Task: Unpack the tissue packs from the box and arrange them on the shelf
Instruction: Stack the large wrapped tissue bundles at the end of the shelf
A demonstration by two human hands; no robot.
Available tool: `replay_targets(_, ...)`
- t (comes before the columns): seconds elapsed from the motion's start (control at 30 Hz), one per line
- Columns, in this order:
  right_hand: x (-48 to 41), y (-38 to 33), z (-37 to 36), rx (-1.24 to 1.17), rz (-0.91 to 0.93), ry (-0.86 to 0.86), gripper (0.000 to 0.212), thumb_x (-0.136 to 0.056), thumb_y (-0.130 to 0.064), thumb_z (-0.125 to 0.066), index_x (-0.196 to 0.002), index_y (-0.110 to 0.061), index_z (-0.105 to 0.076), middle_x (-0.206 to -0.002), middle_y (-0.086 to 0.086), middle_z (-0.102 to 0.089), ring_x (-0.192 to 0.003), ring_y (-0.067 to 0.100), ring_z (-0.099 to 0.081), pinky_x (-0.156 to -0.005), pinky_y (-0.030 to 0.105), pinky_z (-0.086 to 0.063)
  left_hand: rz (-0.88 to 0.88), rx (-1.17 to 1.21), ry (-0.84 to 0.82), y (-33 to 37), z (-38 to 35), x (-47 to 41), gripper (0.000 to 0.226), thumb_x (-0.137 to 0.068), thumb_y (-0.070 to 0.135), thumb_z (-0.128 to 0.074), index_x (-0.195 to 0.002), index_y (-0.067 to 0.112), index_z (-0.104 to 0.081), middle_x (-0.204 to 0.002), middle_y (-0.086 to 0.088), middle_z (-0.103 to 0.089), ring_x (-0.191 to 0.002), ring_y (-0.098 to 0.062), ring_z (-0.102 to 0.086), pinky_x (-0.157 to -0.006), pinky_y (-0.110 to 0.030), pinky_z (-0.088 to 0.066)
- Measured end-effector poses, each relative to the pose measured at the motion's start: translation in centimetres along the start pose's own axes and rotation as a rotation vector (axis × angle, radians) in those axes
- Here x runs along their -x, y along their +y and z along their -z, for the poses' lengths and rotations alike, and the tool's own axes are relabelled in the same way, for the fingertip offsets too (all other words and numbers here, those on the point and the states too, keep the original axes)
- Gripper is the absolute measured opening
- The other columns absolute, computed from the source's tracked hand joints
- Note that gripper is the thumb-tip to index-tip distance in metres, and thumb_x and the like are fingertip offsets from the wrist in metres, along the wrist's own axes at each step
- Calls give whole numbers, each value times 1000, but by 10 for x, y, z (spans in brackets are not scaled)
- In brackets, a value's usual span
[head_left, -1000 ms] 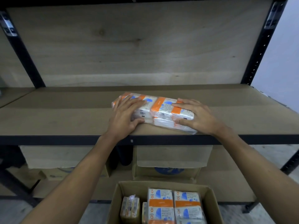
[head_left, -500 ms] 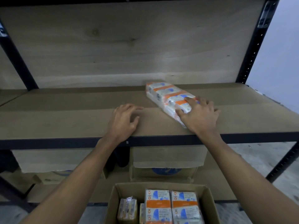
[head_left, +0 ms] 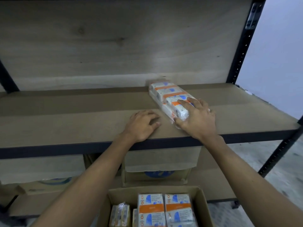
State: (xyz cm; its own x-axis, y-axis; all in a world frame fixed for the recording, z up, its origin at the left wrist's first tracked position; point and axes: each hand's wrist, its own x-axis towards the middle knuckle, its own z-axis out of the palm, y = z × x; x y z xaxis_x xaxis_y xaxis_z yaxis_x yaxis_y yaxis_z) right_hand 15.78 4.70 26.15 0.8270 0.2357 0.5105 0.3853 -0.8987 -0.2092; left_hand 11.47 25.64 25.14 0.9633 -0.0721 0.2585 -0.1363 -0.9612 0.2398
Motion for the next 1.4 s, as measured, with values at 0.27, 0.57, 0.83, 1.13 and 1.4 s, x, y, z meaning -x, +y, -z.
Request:
replay_targets(0.27,-2,38,5,28,-69,42,64,-78,-66,-56,-136,-39,-48,-147,-4,-42,-136,23,-30,-97,54,-36,-25,16,-50,21,-5,-18,47,-98,49,-40,-139,29,-47,-150,3,-40,-139,-18,-33,-115,-39,-22)
replay_targets(0.57,-11,110,17,58,-178,74,63,-76,-65,-57,-133,-39,-49,-145,-4,-43,-135,22,-31,-95,52,-37,-42,56,-111,83,-30,-59,49,-97,50,-40,-142,31,-44,-155,4,-31,-141,-20,-28,-116,-37,-17)
replay_targets(0.83,-26,171,33,96,-269,21,66,-79,-65,-55,-138,-41,-42,-150,-4,-36,-138,23,-24,-99,55,-31,-64,75,-103,136,-48,-105,49,-98,48,-40,-142,28,-43,-154,1,-33,-141,-22,-29,-113,-35,-18)
replay_targets(1.13,-48,222,33,100,-316,34,66,-78,-64,-57,-138,-40,-43,-150,-4,-37,-137,26,-27,-98,56,-31,-49,29,-167,162,-73,-137,54,-98,54,-32,-147,32,-34,-158,-2,-24,-144,-23,-21,-115,-43,-13)
replay_targets(1.4,-65,243,24,95,-321,69,67,-76,-64,-58,-137,-40,-45,-148,-2,-38,-136,27,-27,-98,56,-30,-48,36,-134,161,-77,-138,53,-98,54,-33,-146,33,-35,-158,1,-23,-145,-19,-19,-115,-41,-11)
